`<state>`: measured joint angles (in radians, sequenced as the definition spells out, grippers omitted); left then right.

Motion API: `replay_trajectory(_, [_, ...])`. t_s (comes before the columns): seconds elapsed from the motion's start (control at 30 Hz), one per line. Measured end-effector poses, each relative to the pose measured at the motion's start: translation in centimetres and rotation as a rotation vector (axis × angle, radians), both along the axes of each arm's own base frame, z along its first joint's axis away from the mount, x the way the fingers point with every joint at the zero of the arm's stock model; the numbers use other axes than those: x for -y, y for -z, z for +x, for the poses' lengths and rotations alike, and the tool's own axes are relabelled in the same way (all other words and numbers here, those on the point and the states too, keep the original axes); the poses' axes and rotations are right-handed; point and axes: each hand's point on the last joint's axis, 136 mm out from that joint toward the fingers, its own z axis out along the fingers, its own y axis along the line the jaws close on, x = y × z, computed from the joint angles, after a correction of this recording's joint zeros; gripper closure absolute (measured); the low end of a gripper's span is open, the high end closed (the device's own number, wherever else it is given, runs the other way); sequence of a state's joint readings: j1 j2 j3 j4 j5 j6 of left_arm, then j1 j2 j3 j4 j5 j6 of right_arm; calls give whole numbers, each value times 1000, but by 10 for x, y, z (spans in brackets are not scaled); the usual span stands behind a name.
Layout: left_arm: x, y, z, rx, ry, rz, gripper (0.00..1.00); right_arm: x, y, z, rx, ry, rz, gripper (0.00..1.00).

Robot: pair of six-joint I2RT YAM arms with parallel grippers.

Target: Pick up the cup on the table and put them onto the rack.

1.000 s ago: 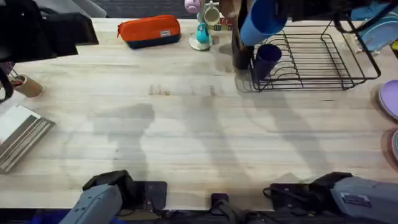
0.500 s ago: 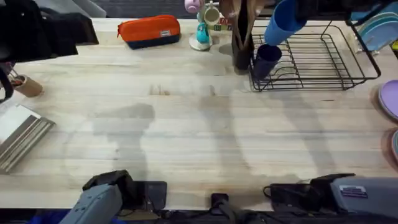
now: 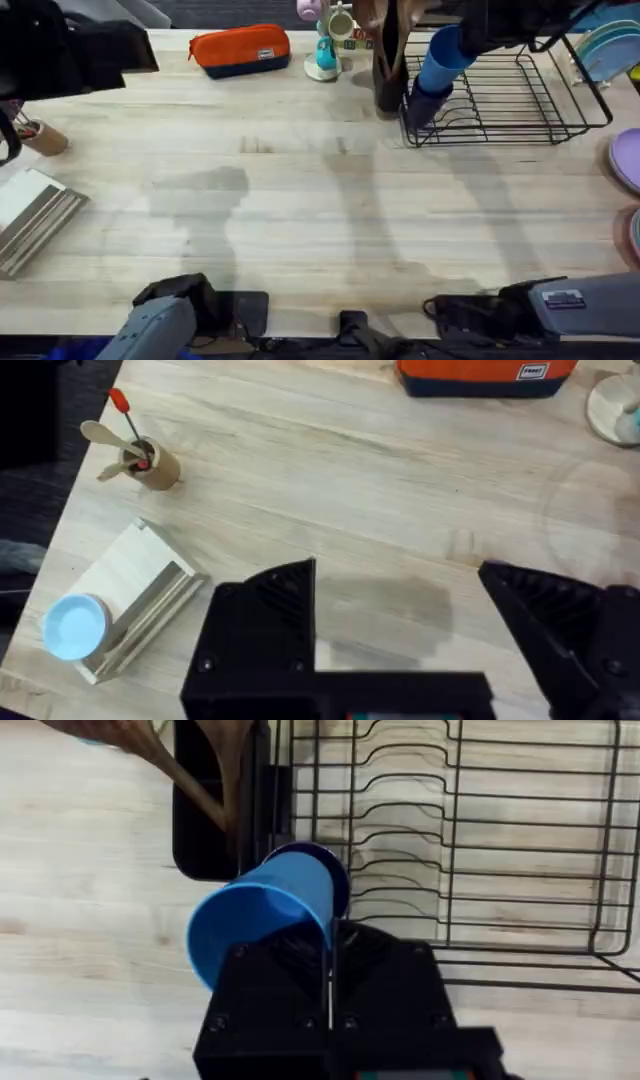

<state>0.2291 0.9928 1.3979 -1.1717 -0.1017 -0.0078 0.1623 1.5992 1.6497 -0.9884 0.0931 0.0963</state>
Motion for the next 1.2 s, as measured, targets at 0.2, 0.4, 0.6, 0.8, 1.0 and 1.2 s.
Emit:
replay_trajectory(0.2, [0,0,0,0,0,0,8,1,2,-3,-16,0,-3,970])
replay_trajectory(0.4, [0,0,0,0,0,0,8,1,10,0,-37,2,-6,971])
replay_trajectory(0.6, [0,0,0,0,0,0,7,2,27,5,-79,6,-13,971])
replay_trajectory(0.8, [0,0,0,0,0,0,8,2,37,8,-105,8,-17,971])
replay_trajectory(1.0, [0,0,0,0,0,0,8,2,53,12,-141,9,-23,971])
replay_trajectory(1.2, [0,0,0,0,0,0,8,2,55,15,-141,10,-23,968])
